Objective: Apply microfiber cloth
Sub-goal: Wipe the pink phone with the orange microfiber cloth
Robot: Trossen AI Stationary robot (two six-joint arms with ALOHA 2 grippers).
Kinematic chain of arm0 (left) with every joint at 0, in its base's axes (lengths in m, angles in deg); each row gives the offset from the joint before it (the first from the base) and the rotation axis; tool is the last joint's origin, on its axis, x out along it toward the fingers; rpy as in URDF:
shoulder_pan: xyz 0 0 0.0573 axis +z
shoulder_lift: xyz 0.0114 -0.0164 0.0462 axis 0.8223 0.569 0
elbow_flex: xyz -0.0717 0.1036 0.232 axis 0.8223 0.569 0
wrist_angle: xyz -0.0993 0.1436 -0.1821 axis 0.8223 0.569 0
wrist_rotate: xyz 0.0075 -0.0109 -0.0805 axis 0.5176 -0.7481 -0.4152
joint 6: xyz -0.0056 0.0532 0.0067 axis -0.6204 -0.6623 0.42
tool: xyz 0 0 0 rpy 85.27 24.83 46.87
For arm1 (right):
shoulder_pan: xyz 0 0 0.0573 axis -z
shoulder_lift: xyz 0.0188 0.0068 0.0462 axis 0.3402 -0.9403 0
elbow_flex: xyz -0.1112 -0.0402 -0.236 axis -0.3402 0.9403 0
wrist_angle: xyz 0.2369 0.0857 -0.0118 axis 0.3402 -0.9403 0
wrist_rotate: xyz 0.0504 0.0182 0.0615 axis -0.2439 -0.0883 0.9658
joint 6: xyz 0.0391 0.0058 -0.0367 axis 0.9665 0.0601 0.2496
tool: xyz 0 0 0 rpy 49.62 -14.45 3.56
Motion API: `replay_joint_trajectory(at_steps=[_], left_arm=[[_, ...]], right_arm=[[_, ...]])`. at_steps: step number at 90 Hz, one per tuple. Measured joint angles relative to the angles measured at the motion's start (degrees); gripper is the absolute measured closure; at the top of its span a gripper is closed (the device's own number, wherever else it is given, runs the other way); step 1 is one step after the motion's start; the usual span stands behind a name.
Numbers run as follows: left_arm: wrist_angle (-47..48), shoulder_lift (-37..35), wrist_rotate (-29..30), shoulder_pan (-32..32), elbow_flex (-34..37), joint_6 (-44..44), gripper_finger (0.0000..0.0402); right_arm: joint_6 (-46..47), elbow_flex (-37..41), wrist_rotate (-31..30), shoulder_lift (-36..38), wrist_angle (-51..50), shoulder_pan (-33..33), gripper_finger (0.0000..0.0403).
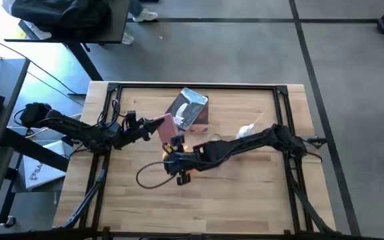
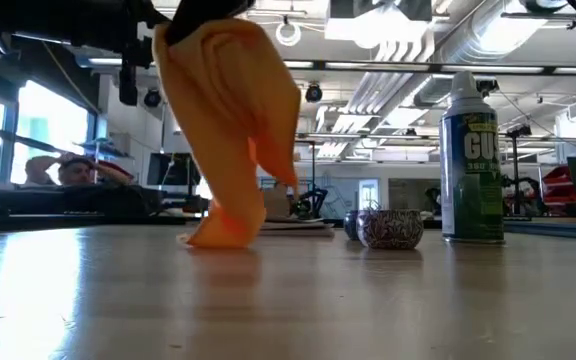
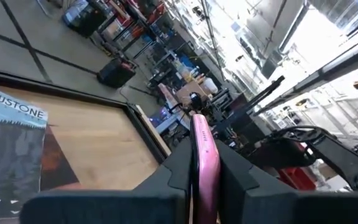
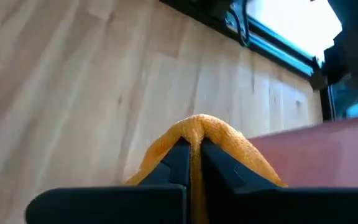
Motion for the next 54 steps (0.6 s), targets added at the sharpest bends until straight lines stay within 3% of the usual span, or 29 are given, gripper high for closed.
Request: replay_joint_trajectory(at_steps=[22,39,54], left_arm=[[0.11,0.0,-0.12,0.02,0.0,-0.18,0.038],[-0.28,0.0,-4.7,0.04,0.0,2.45,0.038],[-0.5,0.02,-7.58,0.15,0.04,3.23,0.038]], right_arm=[[-0.96,-2.63,-5.47,0.25,-1.82,-1.16,0.0403],[-0.94,-2.69,-9.31,0.4,-3.5,0.44,0.0403],[-5.18,-2.78,-18.65,0.63,-2.82,1.75,0.0403]])
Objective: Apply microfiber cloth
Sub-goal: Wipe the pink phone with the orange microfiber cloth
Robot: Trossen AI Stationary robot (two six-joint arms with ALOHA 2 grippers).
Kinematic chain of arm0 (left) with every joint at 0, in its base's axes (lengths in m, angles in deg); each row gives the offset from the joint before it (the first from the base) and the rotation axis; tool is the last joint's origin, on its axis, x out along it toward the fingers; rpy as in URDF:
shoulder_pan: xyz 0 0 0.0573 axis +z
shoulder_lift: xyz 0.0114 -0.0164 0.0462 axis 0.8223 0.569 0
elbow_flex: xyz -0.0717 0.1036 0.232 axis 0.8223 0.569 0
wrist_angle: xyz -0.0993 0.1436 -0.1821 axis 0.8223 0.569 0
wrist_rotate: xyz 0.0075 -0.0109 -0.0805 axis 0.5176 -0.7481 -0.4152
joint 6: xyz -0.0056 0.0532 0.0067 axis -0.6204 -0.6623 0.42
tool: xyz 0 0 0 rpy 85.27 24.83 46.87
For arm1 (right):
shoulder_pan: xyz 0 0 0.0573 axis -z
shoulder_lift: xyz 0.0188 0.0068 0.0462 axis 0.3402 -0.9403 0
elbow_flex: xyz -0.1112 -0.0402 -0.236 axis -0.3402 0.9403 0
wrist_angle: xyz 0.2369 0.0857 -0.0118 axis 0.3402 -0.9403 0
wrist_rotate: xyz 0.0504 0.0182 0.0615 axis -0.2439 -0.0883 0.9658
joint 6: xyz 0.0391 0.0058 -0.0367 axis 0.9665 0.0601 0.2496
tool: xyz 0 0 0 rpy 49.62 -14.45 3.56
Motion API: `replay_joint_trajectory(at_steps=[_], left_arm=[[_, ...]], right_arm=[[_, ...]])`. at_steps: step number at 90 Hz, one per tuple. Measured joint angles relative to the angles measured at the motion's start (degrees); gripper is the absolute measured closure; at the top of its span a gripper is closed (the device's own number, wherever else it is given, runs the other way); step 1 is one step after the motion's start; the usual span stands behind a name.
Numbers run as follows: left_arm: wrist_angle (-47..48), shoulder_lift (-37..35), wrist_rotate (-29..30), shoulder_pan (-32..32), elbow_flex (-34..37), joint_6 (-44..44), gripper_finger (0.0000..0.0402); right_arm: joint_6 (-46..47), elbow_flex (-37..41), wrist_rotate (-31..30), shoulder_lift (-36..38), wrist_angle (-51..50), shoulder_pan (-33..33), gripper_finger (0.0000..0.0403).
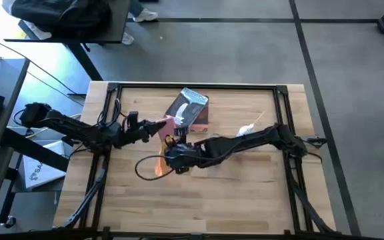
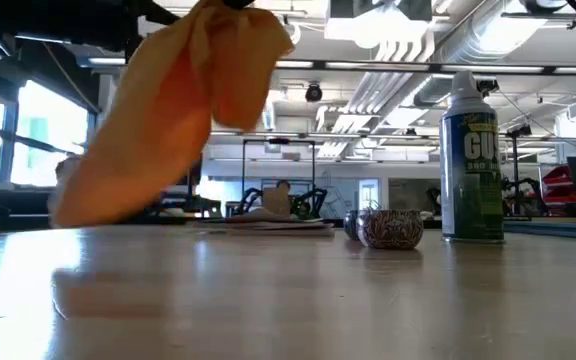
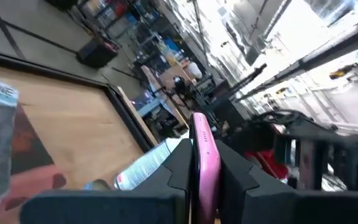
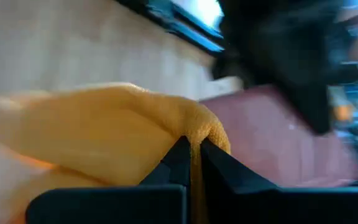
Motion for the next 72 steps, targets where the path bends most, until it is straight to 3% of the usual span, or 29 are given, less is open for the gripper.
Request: replay_joint_trajectory(at_steps=[16,33,55,72], left_arm=[[-0.74,0.0,-1.49,-0.02,0.05,0.93,0.038],[-2.18,-0.06,-2.65,-0.02,0.05,1.07,0.038],[-1.05,-0.76,-8.69,-0.15,0.18,-0.71,0.038],[-2.35,-1.24,-9.19,-0.2,0.18,-1.2,0.038]], right_arm=[[-14.25,0.0,-7.99,0.33,7.34,1.36,0.0403],[-21.76,0.0,-7.98,0.33,12.71,2.1,0.0403],[-4.24,-0.22,1.6,0.65,4.56,0.68,0.0403],[7.71,0.05,14.14,0.24,-1.89,-2.0,0.0403]])
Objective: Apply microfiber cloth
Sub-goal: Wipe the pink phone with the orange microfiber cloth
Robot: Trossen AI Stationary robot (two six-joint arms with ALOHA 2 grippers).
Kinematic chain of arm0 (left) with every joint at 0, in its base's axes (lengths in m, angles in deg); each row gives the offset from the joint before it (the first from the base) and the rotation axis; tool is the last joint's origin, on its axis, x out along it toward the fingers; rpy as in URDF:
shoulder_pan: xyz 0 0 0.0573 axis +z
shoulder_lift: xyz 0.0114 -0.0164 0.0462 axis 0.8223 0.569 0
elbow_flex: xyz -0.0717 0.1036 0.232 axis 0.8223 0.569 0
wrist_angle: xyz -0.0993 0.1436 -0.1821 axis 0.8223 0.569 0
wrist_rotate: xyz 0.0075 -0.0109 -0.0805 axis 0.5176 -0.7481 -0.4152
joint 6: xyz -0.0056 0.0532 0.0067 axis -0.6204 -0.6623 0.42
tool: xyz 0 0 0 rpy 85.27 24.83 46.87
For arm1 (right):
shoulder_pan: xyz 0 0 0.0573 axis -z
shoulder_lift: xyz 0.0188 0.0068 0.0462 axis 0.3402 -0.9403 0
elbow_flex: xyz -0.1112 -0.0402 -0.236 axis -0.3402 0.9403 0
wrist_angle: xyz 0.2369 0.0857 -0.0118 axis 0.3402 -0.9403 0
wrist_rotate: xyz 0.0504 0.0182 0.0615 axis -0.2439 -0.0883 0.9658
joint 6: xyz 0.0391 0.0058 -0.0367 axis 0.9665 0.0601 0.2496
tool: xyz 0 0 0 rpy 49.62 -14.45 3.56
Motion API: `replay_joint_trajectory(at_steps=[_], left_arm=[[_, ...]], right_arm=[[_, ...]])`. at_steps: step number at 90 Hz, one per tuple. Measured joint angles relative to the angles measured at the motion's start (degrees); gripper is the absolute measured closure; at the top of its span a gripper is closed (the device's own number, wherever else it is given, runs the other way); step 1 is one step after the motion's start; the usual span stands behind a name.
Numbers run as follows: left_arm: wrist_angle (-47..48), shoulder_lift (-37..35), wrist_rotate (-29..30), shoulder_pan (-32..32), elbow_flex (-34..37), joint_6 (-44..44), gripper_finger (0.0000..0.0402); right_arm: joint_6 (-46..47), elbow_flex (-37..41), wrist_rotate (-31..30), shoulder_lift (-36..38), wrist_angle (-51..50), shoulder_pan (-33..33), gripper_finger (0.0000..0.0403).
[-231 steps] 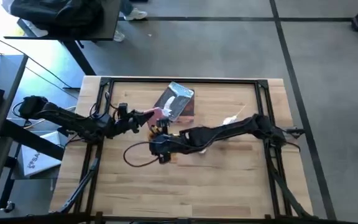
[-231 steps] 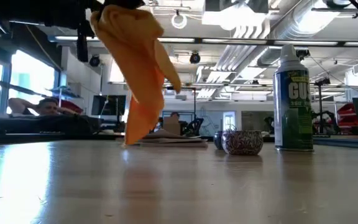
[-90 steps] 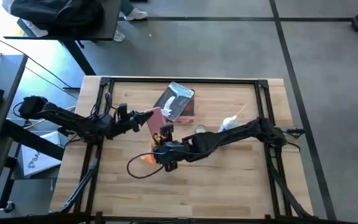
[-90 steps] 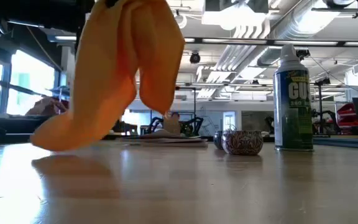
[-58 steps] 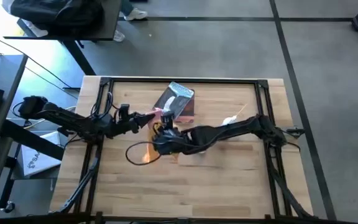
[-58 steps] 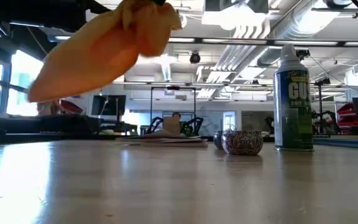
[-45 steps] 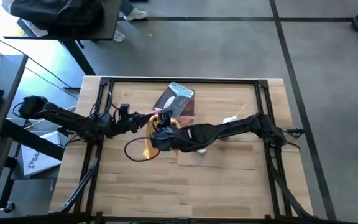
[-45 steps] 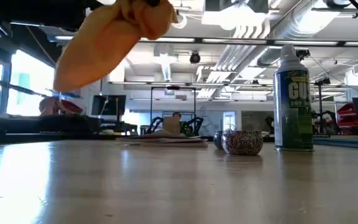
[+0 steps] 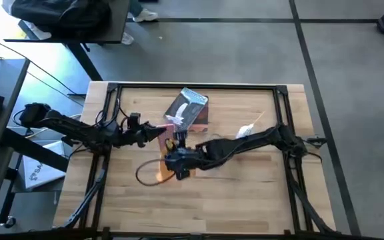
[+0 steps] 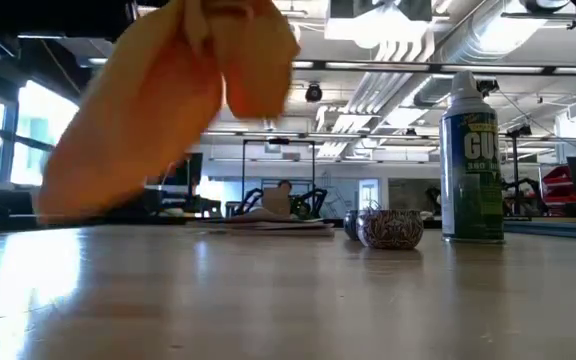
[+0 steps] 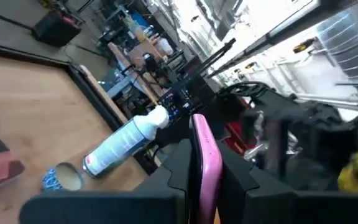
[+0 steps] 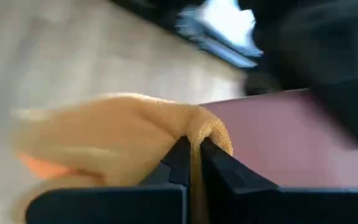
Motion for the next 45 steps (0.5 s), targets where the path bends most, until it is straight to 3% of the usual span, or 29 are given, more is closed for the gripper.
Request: replay_joint_trajectory(at_steps=[14,45], left_arm=[[-1.38,-0.26,0.03,-0.02,-0.22,0.82,0.038],[-0.54,-0.26,0.48,-0.02,-0.35,0.0,0.038]], right_arm=[[5.16,0.07,2.6,-0.04,-2.42,-2.66,0.0403],[2.95,0.13,-16.23,3.65,-3.24,-8.55,0.0403]])
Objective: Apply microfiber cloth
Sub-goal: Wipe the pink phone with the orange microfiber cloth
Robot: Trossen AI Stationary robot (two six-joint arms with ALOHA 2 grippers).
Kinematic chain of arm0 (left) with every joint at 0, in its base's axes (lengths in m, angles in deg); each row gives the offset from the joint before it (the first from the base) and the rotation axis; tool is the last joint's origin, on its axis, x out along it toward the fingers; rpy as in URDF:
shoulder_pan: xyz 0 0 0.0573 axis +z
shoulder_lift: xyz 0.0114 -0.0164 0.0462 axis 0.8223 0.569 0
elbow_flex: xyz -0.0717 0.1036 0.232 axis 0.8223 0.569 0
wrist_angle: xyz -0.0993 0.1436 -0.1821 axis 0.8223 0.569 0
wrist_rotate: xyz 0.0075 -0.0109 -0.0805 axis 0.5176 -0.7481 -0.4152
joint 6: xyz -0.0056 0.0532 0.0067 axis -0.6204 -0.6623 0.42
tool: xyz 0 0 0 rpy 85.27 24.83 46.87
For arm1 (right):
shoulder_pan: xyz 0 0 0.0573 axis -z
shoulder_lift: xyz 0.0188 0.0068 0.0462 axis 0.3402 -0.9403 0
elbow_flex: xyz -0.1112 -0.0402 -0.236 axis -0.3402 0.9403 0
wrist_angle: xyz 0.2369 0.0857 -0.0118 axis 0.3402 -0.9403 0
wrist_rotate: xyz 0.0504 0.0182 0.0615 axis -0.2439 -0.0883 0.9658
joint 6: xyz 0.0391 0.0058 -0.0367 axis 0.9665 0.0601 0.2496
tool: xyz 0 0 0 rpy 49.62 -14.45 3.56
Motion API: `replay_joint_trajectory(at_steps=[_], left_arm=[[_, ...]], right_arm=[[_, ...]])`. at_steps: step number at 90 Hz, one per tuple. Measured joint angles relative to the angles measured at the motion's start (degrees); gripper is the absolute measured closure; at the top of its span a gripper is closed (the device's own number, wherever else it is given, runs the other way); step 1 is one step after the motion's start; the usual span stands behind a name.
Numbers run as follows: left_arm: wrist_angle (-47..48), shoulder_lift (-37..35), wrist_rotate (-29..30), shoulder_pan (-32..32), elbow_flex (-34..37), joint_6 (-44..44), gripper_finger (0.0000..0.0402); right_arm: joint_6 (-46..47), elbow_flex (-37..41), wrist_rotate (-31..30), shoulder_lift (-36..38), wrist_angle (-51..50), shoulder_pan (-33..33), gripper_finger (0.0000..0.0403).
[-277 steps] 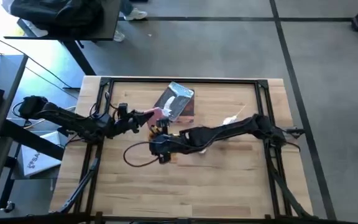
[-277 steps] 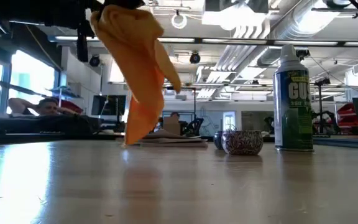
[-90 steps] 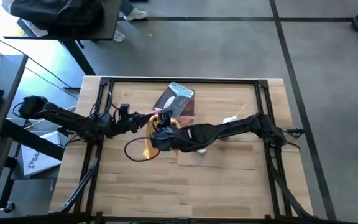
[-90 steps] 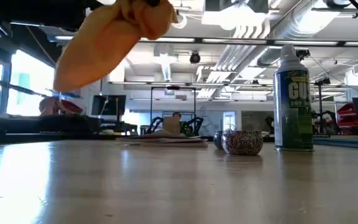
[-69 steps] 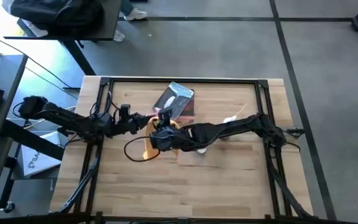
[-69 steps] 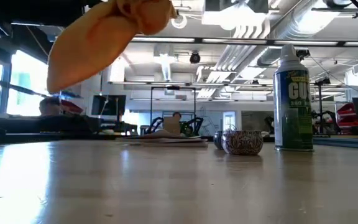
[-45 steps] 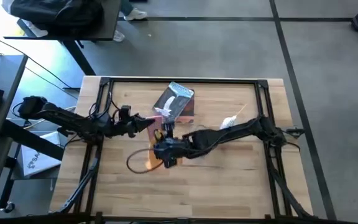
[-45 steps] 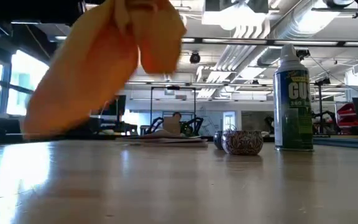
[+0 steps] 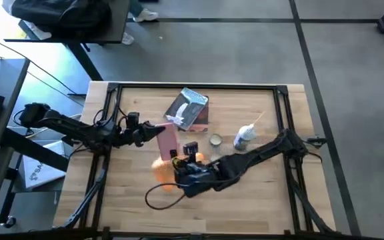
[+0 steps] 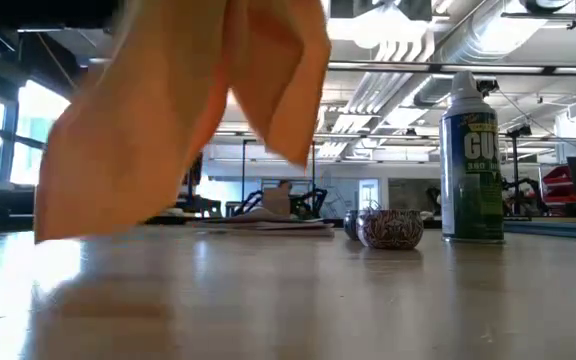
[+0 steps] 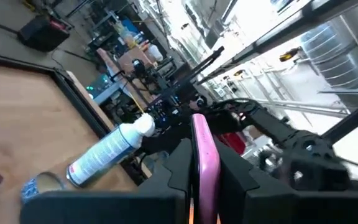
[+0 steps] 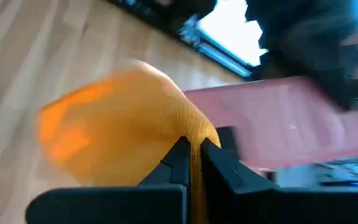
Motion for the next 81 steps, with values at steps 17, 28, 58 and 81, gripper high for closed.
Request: replay_joint_trajectory(at_steps=[17,28,58,81], left_arm=[[-0.08,0.0,0.24,0.02,0.0,0.46,0.038],[-0.2,0.02,-0.34,0.04,0.04,0.52,0.038],[0.13,0.11,0.07,0.11,0.2,0.04,0.038],[-0.04,0.11,0.11,0.09,0.2,0.04,0.038]], right_arm=[[0.18,0.23,-5.83,0.2,0.5,0.89,0.0403],[1.48,3.12,-3.76,0.09,4.01,2.92,0.0403],[-6.64,13.9,5.5,-0.02,28.03,6.61,0.0403],[-6.42,15.74,8.47,0.0,29.03,5.63,0.0403]])
